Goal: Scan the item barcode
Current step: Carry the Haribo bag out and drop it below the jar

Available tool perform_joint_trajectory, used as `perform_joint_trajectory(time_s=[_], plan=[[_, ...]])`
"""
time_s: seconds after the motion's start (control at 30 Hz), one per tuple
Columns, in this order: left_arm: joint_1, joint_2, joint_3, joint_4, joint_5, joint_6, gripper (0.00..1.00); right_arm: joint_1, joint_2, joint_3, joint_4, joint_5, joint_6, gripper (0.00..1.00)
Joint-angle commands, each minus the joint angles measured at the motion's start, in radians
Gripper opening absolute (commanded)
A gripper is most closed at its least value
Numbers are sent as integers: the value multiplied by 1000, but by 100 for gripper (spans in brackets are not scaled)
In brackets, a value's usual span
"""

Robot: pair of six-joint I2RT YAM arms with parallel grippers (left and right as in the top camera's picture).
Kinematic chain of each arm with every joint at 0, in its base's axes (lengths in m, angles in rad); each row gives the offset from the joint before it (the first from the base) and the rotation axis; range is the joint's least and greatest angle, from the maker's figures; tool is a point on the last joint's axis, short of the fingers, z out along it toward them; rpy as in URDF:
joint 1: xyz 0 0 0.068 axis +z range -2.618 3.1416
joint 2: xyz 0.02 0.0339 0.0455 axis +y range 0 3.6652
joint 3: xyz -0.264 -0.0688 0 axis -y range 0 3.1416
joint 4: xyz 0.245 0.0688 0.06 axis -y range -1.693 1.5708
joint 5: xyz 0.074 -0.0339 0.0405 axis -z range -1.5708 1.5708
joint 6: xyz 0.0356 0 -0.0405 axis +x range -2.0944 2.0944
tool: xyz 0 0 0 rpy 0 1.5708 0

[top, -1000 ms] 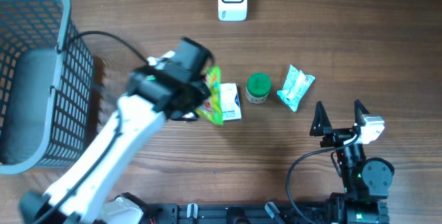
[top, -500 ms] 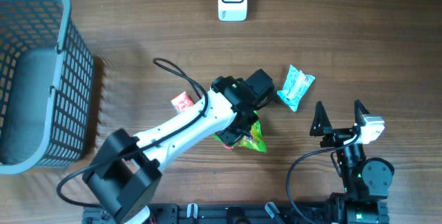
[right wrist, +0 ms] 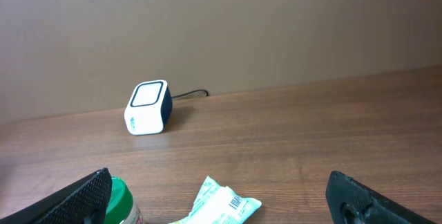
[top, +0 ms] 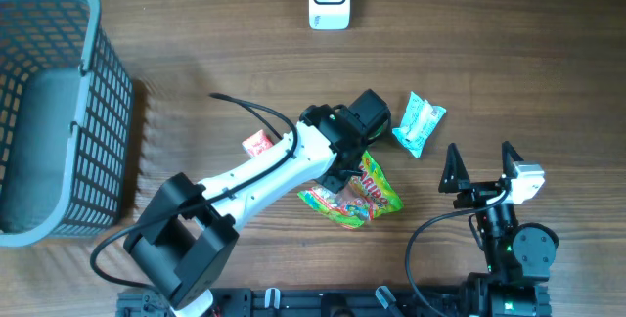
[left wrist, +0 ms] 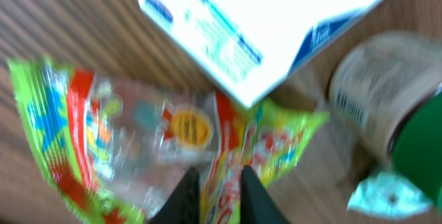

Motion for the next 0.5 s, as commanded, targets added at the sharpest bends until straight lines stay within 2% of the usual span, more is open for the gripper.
perform_joint_trajectory(time_s=[0.0, 0.03, 0.07, 0.13, 0.23, 0.4, 0.47], plan=[[21, 15, 2, 3, -116, 76, 63, 5, -4, -1, 4, 17, 7, 100], [25, 13, 3, 2, -115, 116, 84, 5, -4, -1, 4, 17, 7, 100], [29, 6, 4, -2, -109, 167, 98, 5, -4, -1, 4, 17, 7, 100], [29, -25, 4, -12, -117, 239, 100, 5, -4, -1, 4, 17, 7, 100], [29, -87, 4, -12, -228, 289, 100, 5, -4, -1, 4, 17, 7, 100], [51, -322, 22, 54, -628, 531, 100, 5, -4, -1, 4, 17, 7, 100], [85, -435, 35, 151, -712, 715, 100, 5, -4, -1, 4, 17, 7, 100]])
